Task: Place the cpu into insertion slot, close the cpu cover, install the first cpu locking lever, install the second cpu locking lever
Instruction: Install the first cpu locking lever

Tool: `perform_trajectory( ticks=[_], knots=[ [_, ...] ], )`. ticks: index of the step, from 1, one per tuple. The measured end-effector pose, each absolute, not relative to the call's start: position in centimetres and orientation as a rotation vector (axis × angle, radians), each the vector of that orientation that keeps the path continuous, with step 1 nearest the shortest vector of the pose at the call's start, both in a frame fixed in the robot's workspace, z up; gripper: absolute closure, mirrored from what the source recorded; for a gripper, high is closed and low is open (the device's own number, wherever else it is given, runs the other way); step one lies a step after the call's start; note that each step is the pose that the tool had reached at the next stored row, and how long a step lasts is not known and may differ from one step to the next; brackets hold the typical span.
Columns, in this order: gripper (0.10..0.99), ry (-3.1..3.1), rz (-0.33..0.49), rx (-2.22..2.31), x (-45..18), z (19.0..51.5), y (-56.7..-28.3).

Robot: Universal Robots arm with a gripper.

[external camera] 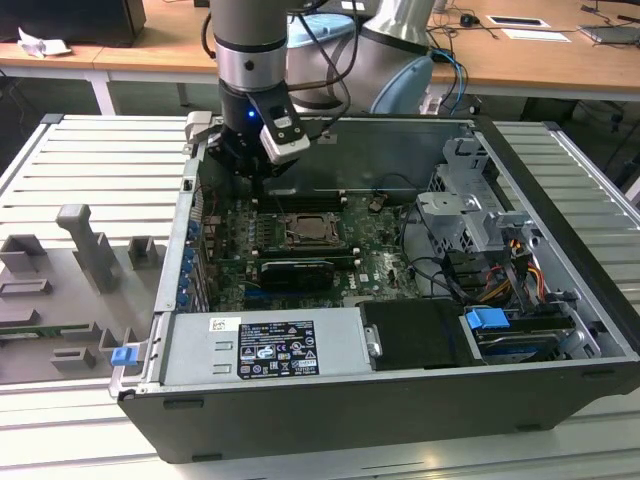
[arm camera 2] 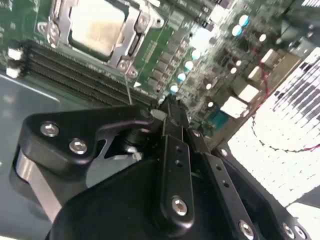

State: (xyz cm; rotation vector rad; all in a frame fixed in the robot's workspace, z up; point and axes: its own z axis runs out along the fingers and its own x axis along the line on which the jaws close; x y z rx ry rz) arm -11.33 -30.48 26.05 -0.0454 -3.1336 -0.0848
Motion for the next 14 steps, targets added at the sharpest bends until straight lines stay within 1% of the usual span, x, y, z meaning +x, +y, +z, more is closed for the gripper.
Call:
perform_trajectory(
  ticks=[3,14],
  knots=[
    [0.984,-3.133,-0.085,-0.045,-11.3,25.9,-29.5],
    [0.984,-3.131,-0.084,-0.045,-6.3,25.0,-28.8]
  ],
)
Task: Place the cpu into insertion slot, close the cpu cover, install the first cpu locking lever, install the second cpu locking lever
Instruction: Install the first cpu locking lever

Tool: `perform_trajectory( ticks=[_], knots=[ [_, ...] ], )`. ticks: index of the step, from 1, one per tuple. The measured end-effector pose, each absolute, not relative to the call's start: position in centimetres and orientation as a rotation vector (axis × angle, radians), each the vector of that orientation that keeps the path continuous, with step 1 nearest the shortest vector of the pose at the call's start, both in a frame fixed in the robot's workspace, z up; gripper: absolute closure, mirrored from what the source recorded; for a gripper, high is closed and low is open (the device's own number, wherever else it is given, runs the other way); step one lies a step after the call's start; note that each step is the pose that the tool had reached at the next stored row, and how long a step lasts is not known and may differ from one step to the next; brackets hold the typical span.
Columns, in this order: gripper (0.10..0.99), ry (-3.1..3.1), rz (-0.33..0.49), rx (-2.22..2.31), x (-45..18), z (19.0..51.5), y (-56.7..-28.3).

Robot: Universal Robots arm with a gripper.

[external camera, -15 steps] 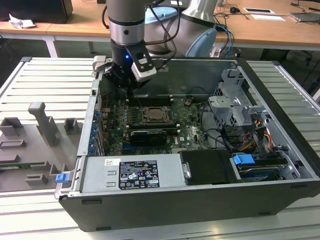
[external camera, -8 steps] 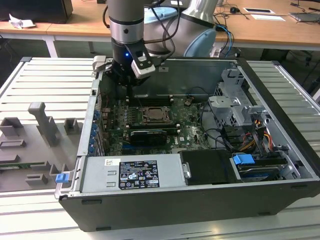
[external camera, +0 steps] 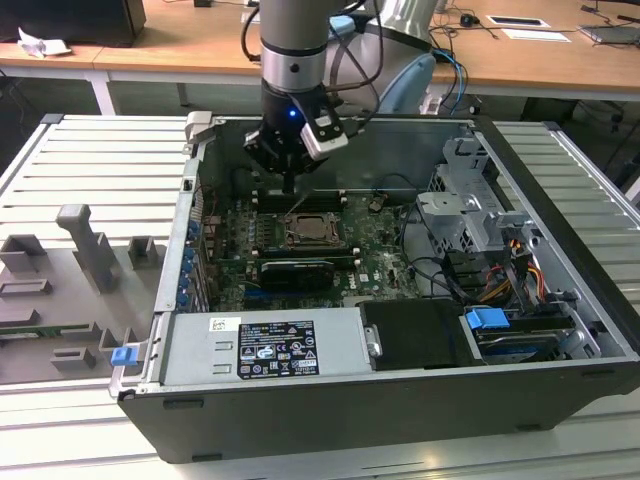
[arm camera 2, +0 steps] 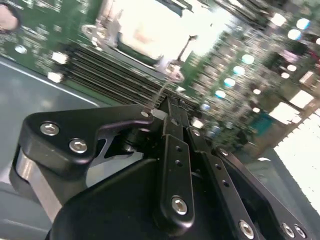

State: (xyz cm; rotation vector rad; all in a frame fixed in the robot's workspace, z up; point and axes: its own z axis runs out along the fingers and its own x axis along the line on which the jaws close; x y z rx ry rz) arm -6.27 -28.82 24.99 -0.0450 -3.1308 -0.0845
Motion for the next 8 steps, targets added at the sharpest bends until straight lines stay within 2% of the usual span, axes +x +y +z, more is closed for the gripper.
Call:
perform_trajectory(
  ticks=[8],
  knots=[
    [0.984,-3.157,-0.105,-0.026,-3.9,22.5,-28.4]
  ],
)
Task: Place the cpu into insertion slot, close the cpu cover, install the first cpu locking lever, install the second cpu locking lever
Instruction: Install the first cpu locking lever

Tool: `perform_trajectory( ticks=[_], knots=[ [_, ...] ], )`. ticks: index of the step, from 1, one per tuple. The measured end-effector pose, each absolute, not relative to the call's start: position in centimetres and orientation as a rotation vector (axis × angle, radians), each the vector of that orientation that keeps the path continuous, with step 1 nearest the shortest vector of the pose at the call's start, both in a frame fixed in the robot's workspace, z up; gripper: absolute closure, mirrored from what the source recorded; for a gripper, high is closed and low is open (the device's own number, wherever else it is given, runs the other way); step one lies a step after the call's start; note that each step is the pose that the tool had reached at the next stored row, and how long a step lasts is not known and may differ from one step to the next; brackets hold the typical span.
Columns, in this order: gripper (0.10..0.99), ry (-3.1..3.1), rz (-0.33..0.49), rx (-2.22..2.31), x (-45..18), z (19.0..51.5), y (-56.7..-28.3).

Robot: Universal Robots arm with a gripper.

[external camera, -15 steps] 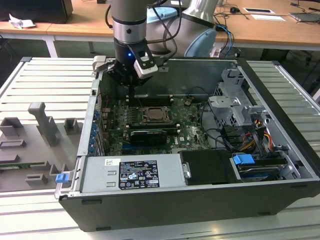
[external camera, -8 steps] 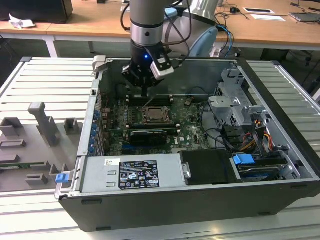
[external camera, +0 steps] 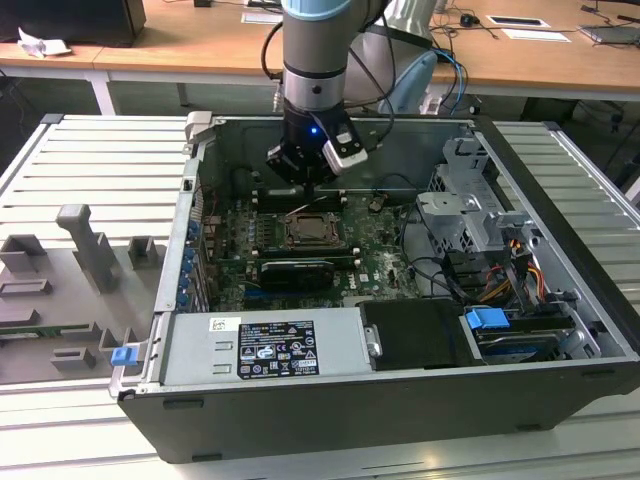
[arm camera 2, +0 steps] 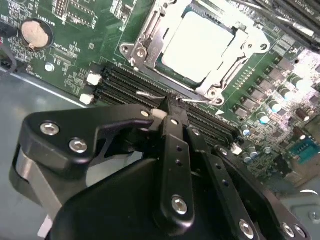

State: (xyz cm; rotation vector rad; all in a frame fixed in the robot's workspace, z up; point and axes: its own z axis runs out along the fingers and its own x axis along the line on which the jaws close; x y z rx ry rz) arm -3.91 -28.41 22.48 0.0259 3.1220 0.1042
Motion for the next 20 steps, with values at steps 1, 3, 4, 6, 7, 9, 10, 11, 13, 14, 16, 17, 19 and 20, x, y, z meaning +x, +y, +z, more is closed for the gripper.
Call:
perform_trajectory(
  ticks=[1,3,4,6,7,9,10,11,13,14,16,17,19,20],
  knots=[
    [0.984,3.122,0.104,0.025,-3.9,22.4,-28.4],
    [0.984,3.122,0.104,0.024,-3.5,22.2,-28.3],
    [0.984,3.122,0.104,0.024,-3.4,22.1,-28.2],
    [0.984,3.122,0.105,0.015,-3.4,21.9,-28.2],
    [0.984,3.121,0.105,0.004,-3.4,21.9,-28.2],
    [0.984,3.121,0.105,-0.004,-3.2,21.7,-28.2],
    [0.984,3.121,0.105,-0.004,-3.0,21.7,-28.2],
    [0.984,3.121,0.105,-0.004,-2.8,21.6,-28.2],
    [0.984,3.121,0.105,-0.005,-2.5,21.4,-28.1],
    [0.984,3.121,0.105,-0.005,-2.4,21.4,-28.1],
    [0.984,3.121,0.105,-0.006,-2.4,21.3,-28.1],
    [0.984,3.121,0.105,-0.007,-2.4,21.2,-28.1],
    [0.984,3.121,0.105,-0.008,-2.2,20.8,-28.1],
    [0.984,3.121,0.105,-0.008,-2.2,20.7,-28.1]
  ],
)
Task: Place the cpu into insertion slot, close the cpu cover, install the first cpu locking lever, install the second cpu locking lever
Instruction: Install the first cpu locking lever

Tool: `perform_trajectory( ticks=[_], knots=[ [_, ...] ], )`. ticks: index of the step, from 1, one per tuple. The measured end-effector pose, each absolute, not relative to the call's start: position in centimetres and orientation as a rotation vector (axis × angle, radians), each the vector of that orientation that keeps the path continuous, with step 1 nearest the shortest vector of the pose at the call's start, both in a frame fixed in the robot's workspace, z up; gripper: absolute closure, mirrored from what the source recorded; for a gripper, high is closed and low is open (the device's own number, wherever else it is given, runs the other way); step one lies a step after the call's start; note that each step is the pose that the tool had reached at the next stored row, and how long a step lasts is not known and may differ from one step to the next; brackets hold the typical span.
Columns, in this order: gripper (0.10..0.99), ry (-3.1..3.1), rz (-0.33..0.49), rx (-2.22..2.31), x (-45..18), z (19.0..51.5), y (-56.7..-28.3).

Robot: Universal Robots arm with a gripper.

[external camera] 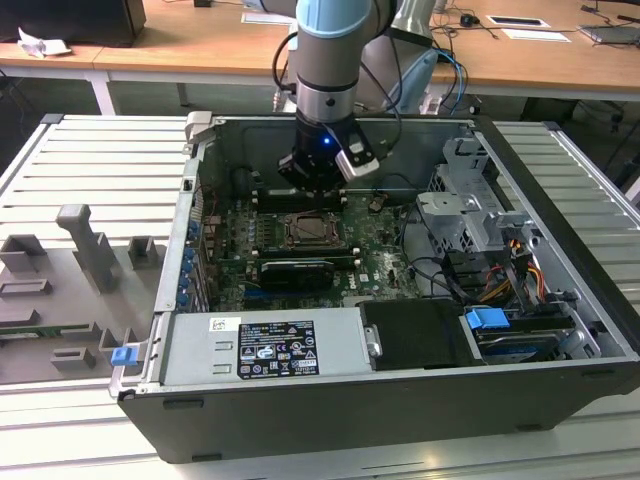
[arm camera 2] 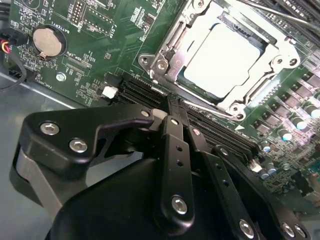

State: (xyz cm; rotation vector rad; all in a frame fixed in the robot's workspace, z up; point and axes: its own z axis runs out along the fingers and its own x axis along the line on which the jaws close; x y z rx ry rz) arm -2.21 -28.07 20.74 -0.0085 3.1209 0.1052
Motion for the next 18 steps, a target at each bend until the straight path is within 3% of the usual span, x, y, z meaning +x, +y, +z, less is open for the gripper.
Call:
perform_trajectory(
  ticks=[18],
  knots=[
    [0.984,3.122,0.086,-0.009,-2.15,20.38,-28.07]
  ],
)
